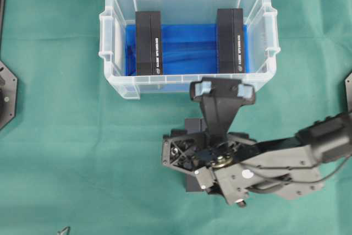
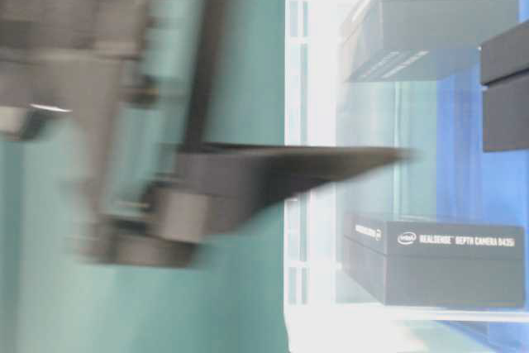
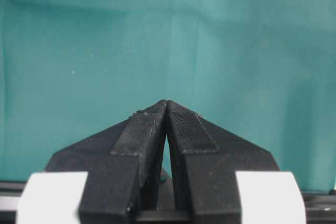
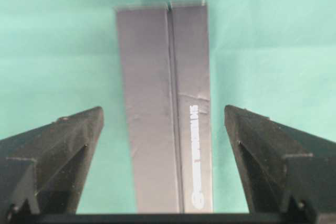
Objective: Take the box out of the case with the right arm.
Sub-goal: 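Lower the box onto the green table and open the right gripper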
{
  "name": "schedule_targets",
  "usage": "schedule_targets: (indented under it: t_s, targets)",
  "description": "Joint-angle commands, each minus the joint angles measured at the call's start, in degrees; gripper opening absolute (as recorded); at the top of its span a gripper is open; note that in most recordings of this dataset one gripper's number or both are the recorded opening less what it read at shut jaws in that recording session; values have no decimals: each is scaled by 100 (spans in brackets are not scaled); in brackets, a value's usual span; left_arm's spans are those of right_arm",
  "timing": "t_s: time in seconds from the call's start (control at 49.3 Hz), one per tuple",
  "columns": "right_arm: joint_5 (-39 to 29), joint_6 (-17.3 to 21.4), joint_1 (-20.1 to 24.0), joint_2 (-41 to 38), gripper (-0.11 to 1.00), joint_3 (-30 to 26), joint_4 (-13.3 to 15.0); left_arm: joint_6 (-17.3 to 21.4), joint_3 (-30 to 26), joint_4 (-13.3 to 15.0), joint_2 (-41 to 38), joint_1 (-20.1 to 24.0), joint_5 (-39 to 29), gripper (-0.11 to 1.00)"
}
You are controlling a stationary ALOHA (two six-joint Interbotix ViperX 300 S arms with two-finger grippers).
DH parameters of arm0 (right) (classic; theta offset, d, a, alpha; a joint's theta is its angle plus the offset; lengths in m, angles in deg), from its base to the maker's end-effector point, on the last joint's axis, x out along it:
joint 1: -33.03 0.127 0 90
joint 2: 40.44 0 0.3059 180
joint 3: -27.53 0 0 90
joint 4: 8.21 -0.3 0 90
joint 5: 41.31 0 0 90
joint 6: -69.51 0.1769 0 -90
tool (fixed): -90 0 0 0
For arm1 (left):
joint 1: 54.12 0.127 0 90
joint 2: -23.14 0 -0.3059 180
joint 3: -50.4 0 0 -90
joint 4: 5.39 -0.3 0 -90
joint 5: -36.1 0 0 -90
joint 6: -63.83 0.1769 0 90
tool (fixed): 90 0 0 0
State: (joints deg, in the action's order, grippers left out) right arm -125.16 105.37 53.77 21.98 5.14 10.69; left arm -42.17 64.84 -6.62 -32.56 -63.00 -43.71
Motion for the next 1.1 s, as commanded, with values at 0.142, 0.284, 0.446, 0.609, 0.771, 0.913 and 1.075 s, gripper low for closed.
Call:
schedule_targets:
  t_s: [0.142, 0.284, 0.446, 0.609, 0.771, 0.913, 1.075]
  targets:
    - [-1063, -404, -9, 448, 91, -914, 149, 9, -62, -18, -9, -26, 18, 0]
    - [-1512, -589, -9, 448, 91, -1222, 237, 0, -62, -18, -9, -18, 18, 0]
    - [-1547, -642, -18, 439, 91, -1248, 272, 0, -62, -18, -9, -18, 18, 0]
    - [-1564, -668, -9, 439, 90, -1239, 272, 9, -53, -18, -9, -18, 18, 0]
    - [-1600, -703, 18, 448, 88, -1230, 272, -9, -35, -18, -9, -18, 26, 0]
    - [-1740, -870, 62, 483, 87, -1187, 229, -9, -35, -18, -9, -18, 26, 0]
    - [-1898, -888, 176, 668, 87, -976, 185, -9, -26, -18, -9, -18, 18, 0]
